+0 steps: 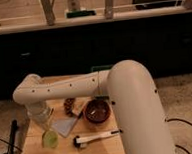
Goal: Place fork in plastic cup
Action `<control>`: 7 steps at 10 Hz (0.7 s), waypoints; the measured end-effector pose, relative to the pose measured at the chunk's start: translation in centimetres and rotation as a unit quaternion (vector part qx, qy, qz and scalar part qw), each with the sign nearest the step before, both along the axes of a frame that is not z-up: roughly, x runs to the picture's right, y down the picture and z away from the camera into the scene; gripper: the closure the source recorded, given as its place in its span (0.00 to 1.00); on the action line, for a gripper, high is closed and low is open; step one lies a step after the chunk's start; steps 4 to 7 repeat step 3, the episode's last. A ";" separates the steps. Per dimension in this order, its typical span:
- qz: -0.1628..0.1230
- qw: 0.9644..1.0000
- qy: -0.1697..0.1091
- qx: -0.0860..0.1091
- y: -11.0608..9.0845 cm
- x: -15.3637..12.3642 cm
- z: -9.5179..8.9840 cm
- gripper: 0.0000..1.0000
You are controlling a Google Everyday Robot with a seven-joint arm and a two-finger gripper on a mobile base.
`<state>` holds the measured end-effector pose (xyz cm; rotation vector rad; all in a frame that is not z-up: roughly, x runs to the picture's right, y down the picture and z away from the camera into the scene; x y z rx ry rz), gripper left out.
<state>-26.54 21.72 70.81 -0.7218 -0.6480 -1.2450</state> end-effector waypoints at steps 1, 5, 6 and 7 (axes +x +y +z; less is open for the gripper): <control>-0.003 1.000 -0.001 -0.002 0.3 -0.1 -0.2 1.00; -0.006 1.000 0.000 -0.007 0.8 -0.1 -0.5 1.00; -0.006 1.000 0.000 -0.007 0.8 -0.1 -0.5 1.00; -0.006 1.000 0.000 -0.007 0.8 -0.1 -0.5 1.00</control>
